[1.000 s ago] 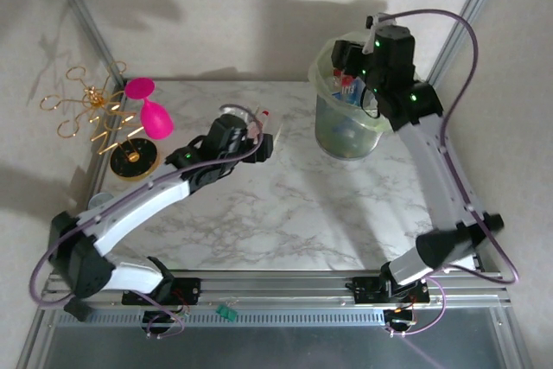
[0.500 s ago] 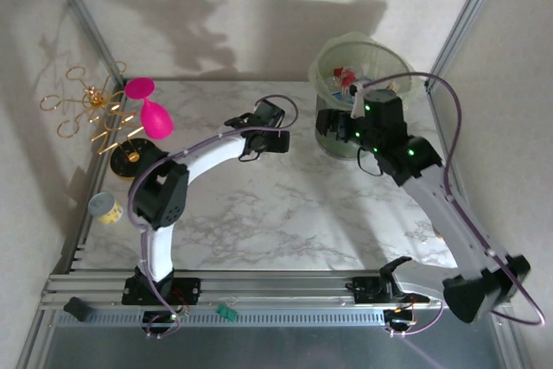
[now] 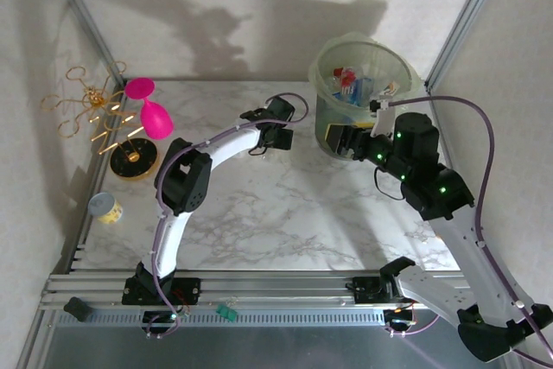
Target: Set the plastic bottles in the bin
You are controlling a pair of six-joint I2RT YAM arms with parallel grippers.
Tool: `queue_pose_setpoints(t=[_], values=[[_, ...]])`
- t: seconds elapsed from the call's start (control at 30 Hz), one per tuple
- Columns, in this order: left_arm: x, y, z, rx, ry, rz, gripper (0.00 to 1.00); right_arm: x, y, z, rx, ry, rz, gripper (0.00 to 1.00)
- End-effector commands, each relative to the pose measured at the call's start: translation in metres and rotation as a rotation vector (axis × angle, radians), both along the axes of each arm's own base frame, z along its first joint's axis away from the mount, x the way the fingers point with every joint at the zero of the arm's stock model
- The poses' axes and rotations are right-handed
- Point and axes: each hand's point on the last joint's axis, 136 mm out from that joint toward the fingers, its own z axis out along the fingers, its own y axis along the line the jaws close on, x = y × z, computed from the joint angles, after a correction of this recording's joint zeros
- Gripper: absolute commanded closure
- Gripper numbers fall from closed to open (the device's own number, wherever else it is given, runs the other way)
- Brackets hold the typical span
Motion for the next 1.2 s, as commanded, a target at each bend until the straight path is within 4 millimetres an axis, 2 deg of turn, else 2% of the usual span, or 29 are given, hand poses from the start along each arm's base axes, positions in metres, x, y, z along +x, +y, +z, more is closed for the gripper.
queue_pose_setpoints(t=[0.0,0.2,0.3,0.47,0.57,0.67,0.83,0.93,0.97,1.0,1.07,1.17], values=[[0.003,0.009,-0.015,0.067,0.022,-0.005,0.19,-0.003,0.003,-0.004,0.011,0.002,0.023,0.22],[0.005,0.016,-0.03,0.128,0.016,0.006,0.29,-0.004,0.018,-0.014,0.072,0.042,0.086,0.22],[0.006,0.017,-0.029,0.134,0.006,0.011,0.39,-0.006,0.022,-0.015,0.086,0.054,0.106,0.23],[0.003,0.012,-0.011,0.09,-0.021,0.007,0.53,-0.005,0.015,-0.015,0.068,0.042,0.068,0.22],[-0.003,0.007,0.005,0.044,-0.038,0.001,0.56,-0.003,0.009,-0.011,0.09,0.048,0.023,0.22],[-0.013,-0.001,0.026,-0.013,-0.058,-0.018,0.58,-0.003,0.006,-0.002,0.148,0.062,-0.011,0.22],[-0.039,-0.014,0.077,-0.106,-0.113,-0.054,0.58,-0.013,-0.004,0.019,0.176,-0.04,-0.02,0.21],[-0.065,-0.022,0.116,-0.225,-0.148,-0.088,0.59,-0.026,-0.004,0.031,0.23,-0.113,0.021,0.22],[-0.076,-0.024,0.128,-0.262,-0.162,-0.099,0.59,-0.029,-0.001,0.032,0.238,-0.116,0.047,0.17],[-0.087,-0.026,0.144,-0.31,-0.182,-0.117,0.59,-0.031,0.001,0.03,0.242,-0.104,0.06,0.17],[-0.107,-0.029,0.163,-0.391,-0.203,-0.144,0.59,-0.029,0.002,0.024,0.219,-0.083,0.06,0.17],[-0.146,-0.039,0.198,-0.518,-0.264,-0.244,0.58,-0.033,0.012,0.018,0.237,-0.063,0.122,0.18]])
